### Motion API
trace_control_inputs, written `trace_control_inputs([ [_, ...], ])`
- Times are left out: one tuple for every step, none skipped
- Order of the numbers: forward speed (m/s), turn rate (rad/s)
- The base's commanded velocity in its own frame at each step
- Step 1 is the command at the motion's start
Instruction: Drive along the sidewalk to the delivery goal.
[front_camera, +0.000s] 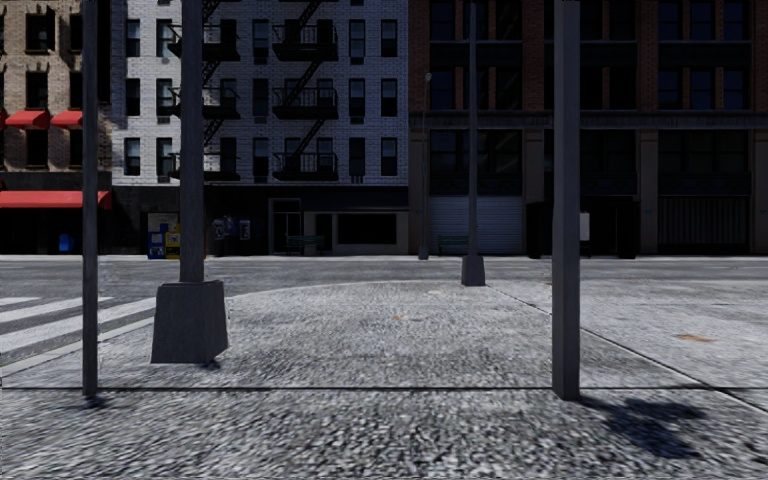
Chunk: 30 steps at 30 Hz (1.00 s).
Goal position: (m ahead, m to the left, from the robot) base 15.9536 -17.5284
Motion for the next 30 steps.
trace_control_inputs([
  [2.00,0.00],
  [2.00,0.00],
  [2.00,0.00],
  [2.00,0.00],
  [2.00,0.00],
  [2.00,0.00],
  [2.00,0.00],
  [2.00,0.00],
  [2.00,0.00],
  [2.00,0.00],
  [2.00,0.00],
  [2.00,0.00],
  [2.00,0.00],
  [2.00,-0.02],
  [2.00,-0.23],
  [2.00,-0.23],
  [2.00,-0.37],
  [2.00,-0.53],
  [2.00,-0.67],
  [2.00,-0.67],
  [2.00,-0.70],
  [1.98,-0.71],
  [1.93,-0.71],
  [1.87,-0.71],
  [1.87,-0.71],
  [1.86,-0.71],
  [1.85,-0.71],
  [1.84,-0.71],
  [1.84,-0.71],
  [1.84,-0.71],
])
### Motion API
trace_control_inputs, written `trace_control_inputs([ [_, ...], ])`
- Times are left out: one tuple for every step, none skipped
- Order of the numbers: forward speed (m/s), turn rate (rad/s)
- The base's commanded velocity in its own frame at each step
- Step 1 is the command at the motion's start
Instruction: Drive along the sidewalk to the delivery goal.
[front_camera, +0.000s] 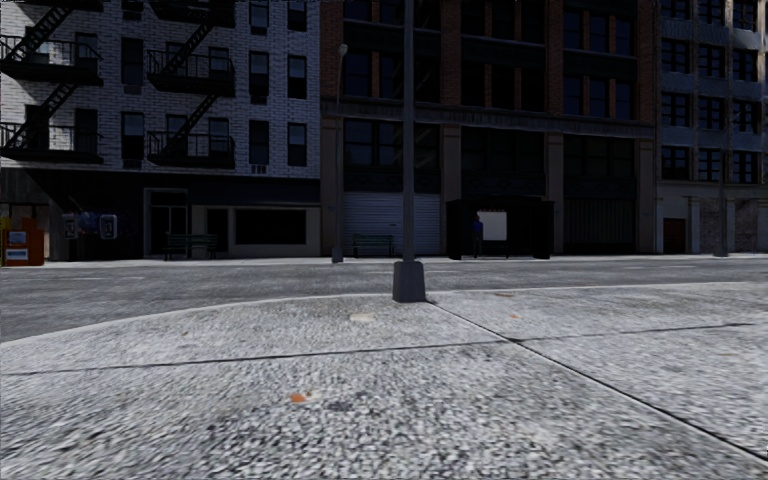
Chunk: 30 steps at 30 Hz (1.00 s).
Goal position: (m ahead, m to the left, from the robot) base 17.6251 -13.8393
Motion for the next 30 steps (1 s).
trace_control_inputs([
  [1.84,-0.71],
  [1.81,-0.71],
  [1.79,-0.71],
  [1.79,-0.71],
  [1.78,-0.71],
  [1.78,-0.71],
  [1.78,-0.71],
  [1.78,-0.71],
  [1.78,-0.71],
  [1.78,-0.71],
  [1.78,-0.71],
  [1.78,-0.71],
  [1.78,-0.71],
  [1.78,-0.71],
  [1.78,-0.71],
  [1.78,-0.71],
  [1.78,-0.71],
  [1.78,-0.71],
  [1.78,-0.71],
  [1.78,-0.71],
  [1.73,-0.71],
  [1.68,-0.71],
  [1.65,-0.71],
  [1.65,-0.71],
  [1.65,-0.71],
  [1.63,-0.71],
  [1.61,-0.71],
  [1.60,-0.71],
  [1.60,-0.71],
  [1.60,-0.71],
])
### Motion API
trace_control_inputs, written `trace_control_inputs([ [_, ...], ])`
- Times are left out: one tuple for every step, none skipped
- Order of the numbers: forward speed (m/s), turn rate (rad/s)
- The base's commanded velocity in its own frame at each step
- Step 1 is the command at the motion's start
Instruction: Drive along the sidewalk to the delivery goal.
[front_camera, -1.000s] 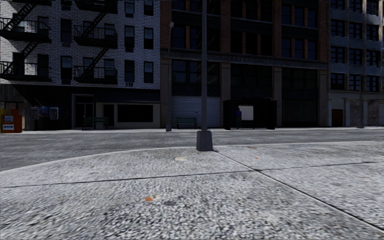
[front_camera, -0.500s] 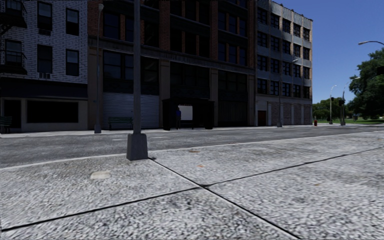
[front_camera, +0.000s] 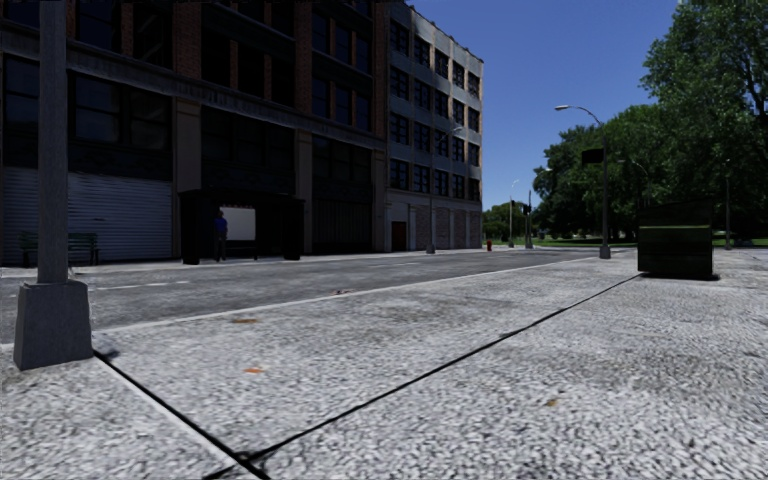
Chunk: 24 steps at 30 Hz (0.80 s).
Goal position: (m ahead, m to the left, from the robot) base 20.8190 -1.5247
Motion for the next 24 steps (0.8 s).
trace_control_inputs([
  [1.60,-0.71],
  [1.60,-0.71],
  [1.59,-0.71],
  [1.59,-0.71],
  [1.59,-0.71],
  [1.59,-0.70],
  [1.59,-0.57],
  [1.59,-0.39],
  [1.59,-0.39],
  [1.70,-0.15],
  [2.00,-0.05],
  [2.00,0.00],
  [2.00,0.00],
  [2.00,0.00],
  [2.00,0.00],
  [2.00,0.00],
  [2.00,0.00],
  [2.00,0.00],
  [2.00,0.00],
  [2.00,0.00],
  [2.00,0.00],
  [2.00,0.00],
  [2.00,0.00],
  [2.00,0.00],
])
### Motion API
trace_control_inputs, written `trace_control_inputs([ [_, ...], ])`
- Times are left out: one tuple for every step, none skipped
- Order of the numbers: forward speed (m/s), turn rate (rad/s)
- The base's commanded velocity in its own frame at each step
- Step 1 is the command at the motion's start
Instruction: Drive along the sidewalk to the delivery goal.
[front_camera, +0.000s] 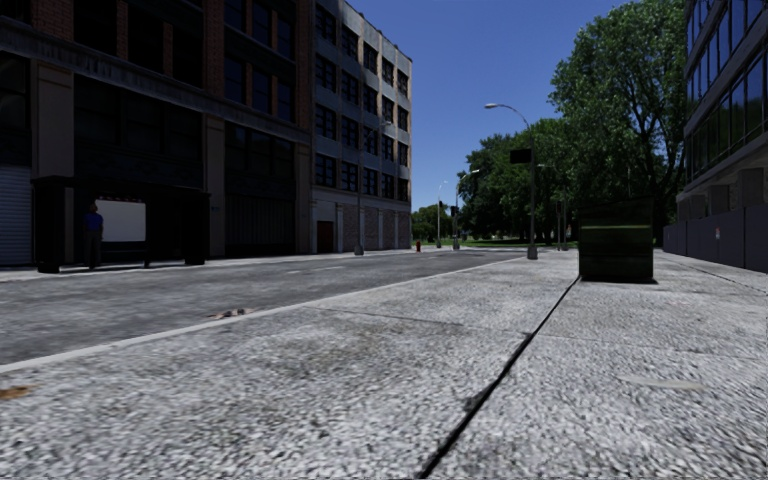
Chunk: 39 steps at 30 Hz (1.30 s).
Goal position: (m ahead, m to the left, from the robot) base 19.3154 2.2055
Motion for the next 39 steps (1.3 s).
trace_control_inputs([
  [2.00,-0.23],
  [2.00,-0.23],
  [2.00,-0.36],
  [2.00,-0.42],
  [2.00,-0.43],
  [2.00,-0.43],
  [2.00,-0.43],
  [2.00,-0.44],
  [2.00,-0.44],
  [2.00,-0.44],
  [2.00,-0.44],
  [2.00,-0.44],
  [2.00,-0.44],
  [2.00,-0.44],
  [2.00,-0.44],
  [2.00,-0.44],
  [2.00,-0.44],
  [2.00,-0.44],
  [2.00,-0.41],
  [2.00,-0.28],
  [2.00,-0.06],
  [2.00,-0.06],
  [2.00,0.00],
  [2.00,0.00],
  [2.00,0.00],
  [2.00,0.00],
  [2.00,0.00],
  [2.00,0.00],
  [2.00,0.00],
  [2.00,0.00],
  [2.00,0.00],
  [2.00,0.00],
  [2.00,0.00],
  [2.00,0.00],
  [2.00,0.00],
  [2.00,0.00],
  [2.00,0.00],
  [2.00,0.00],
  [2.00,-0.05],
])
